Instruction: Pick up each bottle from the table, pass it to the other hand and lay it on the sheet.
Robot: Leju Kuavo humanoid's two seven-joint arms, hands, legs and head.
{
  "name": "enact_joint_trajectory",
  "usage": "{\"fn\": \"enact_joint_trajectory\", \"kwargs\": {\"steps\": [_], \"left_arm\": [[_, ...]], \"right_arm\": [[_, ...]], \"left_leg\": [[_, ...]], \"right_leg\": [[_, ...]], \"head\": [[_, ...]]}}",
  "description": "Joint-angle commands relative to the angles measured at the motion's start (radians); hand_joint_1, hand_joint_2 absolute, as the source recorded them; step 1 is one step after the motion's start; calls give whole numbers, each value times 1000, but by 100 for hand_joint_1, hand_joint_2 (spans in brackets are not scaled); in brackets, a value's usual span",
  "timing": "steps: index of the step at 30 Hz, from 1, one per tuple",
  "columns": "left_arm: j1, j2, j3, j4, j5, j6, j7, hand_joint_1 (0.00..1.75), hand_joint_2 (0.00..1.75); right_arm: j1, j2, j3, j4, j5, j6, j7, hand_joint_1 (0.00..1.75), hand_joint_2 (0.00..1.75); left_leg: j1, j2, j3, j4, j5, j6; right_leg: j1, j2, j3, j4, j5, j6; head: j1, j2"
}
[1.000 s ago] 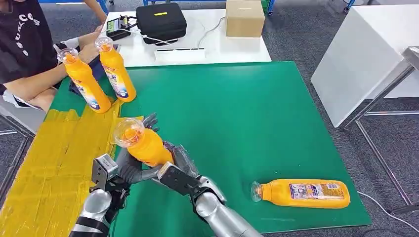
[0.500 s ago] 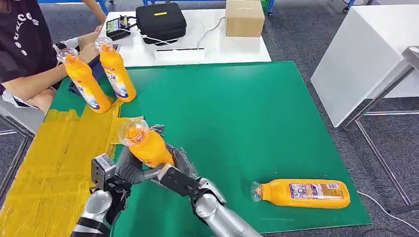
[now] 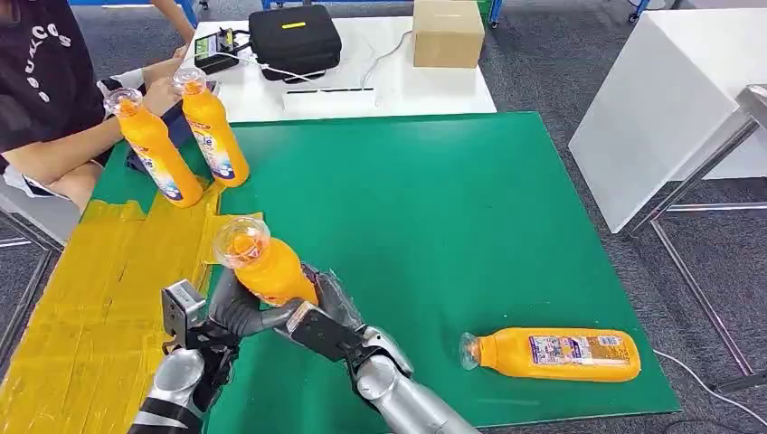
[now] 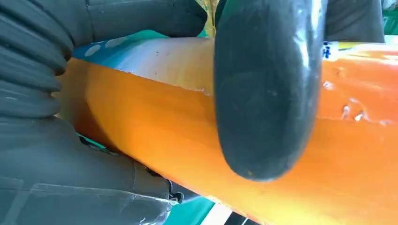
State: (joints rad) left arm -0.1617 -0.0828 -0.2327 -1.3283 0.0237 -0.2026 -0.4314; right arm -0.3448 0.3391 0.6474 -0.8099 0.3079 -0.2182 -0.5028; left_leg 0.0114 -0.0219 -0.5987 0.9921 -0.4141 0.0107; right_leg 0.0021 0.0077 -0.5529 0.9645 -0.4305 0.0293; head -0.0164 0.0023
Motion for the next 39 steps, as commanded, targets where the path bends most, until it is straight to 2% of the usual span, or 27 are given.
{"fn": "enact_joint_trajectory", "kwargs": {"steps": [1,4,8,10,13,15,20,21,22,23,25,31,33,39], "left_arm": [[-36,-14,-24,31,13,-3,-1,175,175],[-27,-4,-1,4,5,26,-5,175,175],[13,12,67,-89,-107,163,-10,175,175],[31,2,115,-131,-219,280,5,175,175],[34,2,121,-137,-221,278,7,175,175],[37,-9,137,-137,-316,371,25,175,175],[46,-7,155,-152,-373,418,34,175,175],[53,3,198,-154,-746,642,135,175,175],[53,12,206,-149,-845,667,175,175,175],[53,19,224,-133,-969,688,238,175,175],[50,40,227,-92,-1149,689,298,175,175],[45,35,224,-70,-1156,696,297,175,175],[27,53,202,-33,-1303,673,372,175,175],[-184,73,126,377,-1581,568,538,175,175]], "right_arm": [[26,4,-26,-21,17,-16,4,0,175],[48,-13,-61,-80,19,-14,6,0,175],[123,-68,-135,-269,51,-43,12,0,175],[169,-96,-180,-379,78,-55,29,0,175],[178,-99,-185,-399,84,-46,37,0,175],[196,-102,-199,-424,127,-72,38,0,175],[217,-117,-212,-461,154,-73,44,0,175],[276,-136,-270,-556,220,-79,57,0,175],[294,-141,-289,-588,232,-72,61,0,175],[320,-149,-317,-635,246,-76,63,0,175],[355,-157,-368,-702,250,-73,64,0,175],[358,-157,-383,-712,253,-63,67,0,175],[357,-152,-402,-717,265,-75,66,0,175],[357,-159,-457,-770,277,-52,79,0,175]], "left_leg": [[0,0,5,0,-2,0],[0,-1,4,0,-2,0],[0,0,4,-1,-2,0],[0,0,4,-1,-2,0],[0,-1,2,-1,-2,0],[0,1,5,-1,-3,0],[0,2,4,0,-3,0],[0,-1,1,-1,-1,0],[0,2,3,0,-3,0],[-1,-1,4,-1,-2,0],[0,-1,2,-1,-2,0],[0,0,1,-1,-1,0],[-1,0,1,-1,-1,0],[-1,-5,3,-2,0,0]], "right_leg": [[0,-3,6,-1,-3,0],[0,-3,5,-1,-2,0],[0,-3,5,-2,-3,0],[0,-3,5,-2,-3,0],[0,-2,4,-1,-2,1],[1,-1,7,-2,-3,0],[1,-1,5,-1,-3,0],[0,-2,2,-1,-1,0],[0,-1,4,-1,-2,1],[0,-4,5,-2,-3,1],[0,-2,3,-2,-2,0],[0,-1,1,-1,-1,0],[0,-1,1,-1,-1,0],[-1,-7,4,-2,-2,0]], "head": [[0,0],[0,0],[0,0],[0,0],[0,0],[-1,0],[-1,0],[0,0],[0,0],[0,0],[0,0],[0,0],[0,0],[0,0]]}}
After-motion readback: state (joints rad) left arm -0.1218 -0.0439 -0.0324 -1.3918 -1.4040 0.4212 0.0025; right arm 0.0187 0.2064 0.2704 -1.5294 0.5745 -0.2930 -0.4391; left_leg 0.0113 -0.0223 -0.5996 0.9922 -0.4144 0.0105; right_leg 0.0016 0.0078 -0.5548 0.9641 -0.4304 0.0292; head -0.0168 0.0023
